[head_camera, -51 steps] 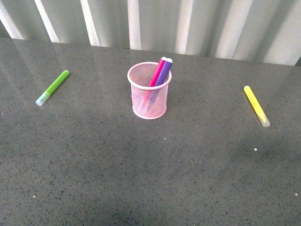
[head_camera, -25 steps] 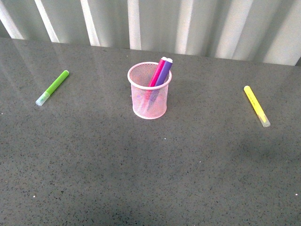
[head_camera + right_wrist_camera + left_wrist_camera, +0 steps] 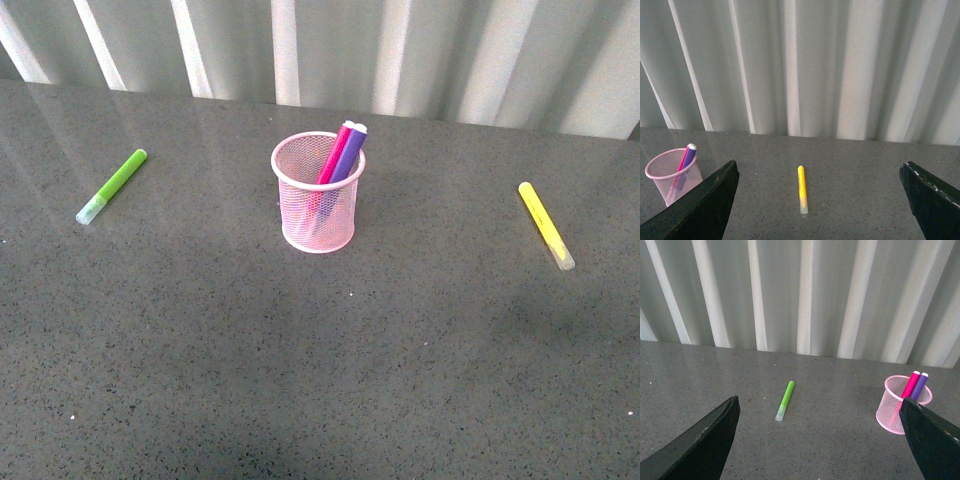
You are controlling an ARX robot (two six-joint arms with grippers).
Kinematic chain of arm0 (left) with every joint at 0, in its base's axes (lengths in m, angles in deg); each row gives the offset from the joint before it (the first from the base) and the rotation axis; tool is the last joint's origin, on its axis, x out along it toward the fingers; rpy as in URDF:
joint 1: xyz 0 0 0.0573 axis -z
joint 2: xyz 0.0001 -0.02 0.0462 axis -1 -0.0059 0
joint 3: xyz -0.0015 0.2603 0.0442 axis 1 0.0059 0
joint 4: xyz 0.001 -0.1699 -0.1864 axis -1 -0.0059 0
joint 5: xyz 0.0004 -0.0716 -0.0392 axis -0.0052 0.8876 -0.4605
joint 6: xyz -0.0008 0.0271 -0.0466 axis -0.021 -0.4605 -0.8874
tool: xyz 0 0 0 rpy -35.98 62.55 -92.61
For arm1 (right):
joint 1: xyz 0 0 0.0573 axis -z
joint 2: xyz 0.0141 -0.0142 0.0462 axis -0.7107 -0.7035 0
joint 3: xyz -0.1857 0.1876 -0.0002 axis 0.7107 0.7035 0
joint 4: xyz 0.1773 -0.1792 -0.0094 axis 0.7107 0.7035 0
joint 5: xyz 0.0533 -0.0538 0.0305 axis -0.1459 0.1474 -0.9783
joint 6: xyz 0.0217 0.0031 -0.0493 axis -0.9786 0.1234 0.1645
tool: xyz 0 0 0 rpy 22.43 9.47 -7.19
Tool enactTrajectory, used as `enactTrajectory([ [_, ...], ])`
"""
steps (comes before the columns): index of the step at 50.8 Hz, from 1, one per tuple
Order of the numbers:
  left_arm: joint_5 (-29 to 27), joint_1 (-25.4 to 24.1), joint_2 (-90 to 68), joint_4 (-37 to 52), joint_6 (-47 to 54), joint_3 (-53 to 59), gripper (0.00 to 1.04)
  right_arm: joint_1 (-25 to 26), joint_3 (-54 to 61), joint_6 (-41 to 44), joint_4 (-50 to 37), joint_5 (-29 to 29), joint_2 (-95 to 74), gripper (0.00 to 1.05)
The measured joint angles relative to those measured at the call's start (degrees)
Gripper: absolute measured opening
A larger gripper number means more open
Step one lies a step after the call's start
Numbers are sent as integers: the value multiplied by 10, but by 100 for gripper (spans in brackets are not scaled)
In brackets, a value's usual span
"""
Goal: Insert purple and pink pens into pink cup
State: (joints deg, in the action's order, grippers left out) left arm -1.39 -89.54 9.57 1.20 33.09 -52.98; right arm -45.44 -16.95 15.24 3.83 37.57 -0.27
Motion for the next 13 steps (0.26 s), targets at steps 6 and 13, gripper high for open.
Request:
enactTrajectory([
  [6,0,0,0,0,0,0,98,0,0,0,0,0,0,98],
  [13,0,0,0,0,0,0,98,0,0,0,0,0,0,98],
])
